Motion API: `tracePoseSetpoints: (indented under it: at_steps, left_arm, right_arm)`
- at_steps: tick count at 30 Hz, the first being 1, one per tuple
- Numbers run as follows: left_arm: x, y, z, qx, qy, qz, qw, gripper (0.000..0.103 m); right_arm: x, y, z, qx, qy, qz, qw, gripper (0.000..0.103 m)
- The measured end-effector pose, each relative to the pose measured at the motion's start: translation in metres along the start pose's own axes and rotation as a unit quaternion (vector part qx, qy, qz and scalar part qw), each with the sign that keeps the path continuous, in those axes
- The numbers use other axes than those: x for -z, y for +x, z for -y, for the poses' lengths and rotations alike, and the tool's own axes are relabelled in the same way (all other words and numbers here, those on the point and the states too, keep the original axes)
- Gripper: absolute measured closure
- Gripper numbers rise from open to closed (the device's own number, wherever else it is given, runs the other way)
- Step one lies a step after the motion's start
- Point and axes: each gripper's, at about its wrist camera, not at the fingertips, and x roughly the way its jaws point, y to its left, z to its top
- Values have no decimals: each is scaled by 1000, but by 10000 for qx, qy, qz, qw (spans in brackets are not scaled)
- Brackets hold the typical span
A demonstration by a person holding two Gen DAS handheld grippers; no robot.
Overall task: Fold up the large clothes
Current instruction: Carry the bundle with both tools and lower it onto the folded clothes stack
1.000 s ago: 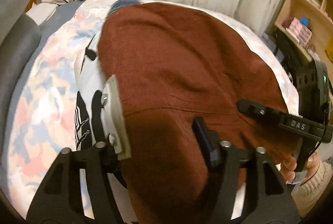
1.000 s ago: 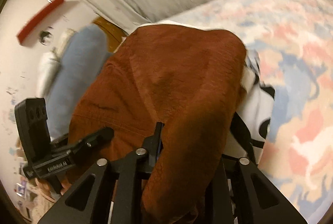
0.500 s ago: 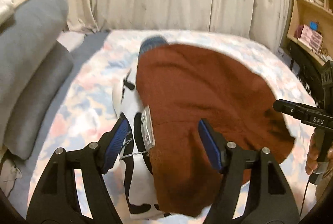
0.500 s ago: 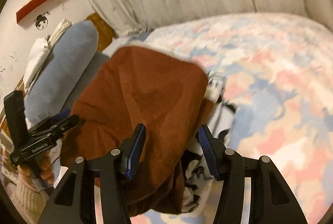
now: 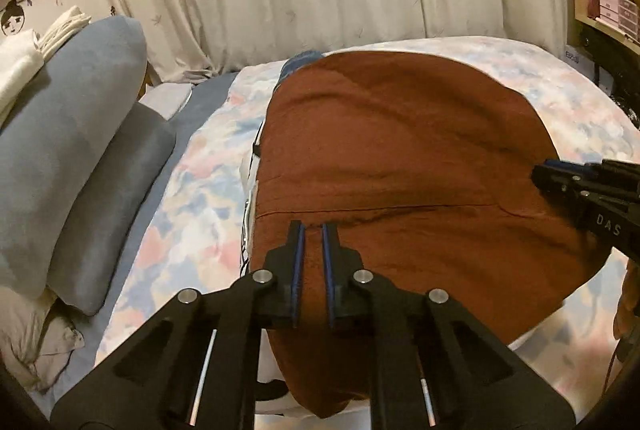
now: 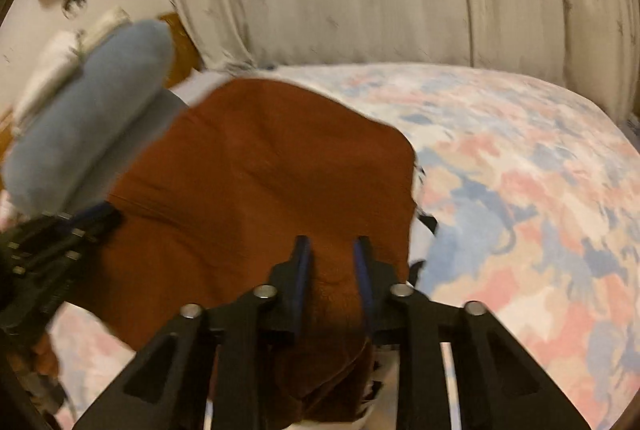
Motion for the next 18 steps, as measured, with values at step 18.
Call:
tracePoseSetpoints:
  at_steps: [18]
  left_arm:
    - [4, -56, 5, 109, -658, -195, 9976, 99]
  right_arm:
    - [16, -50, 39, -22, 73, -143, 9999, 84]
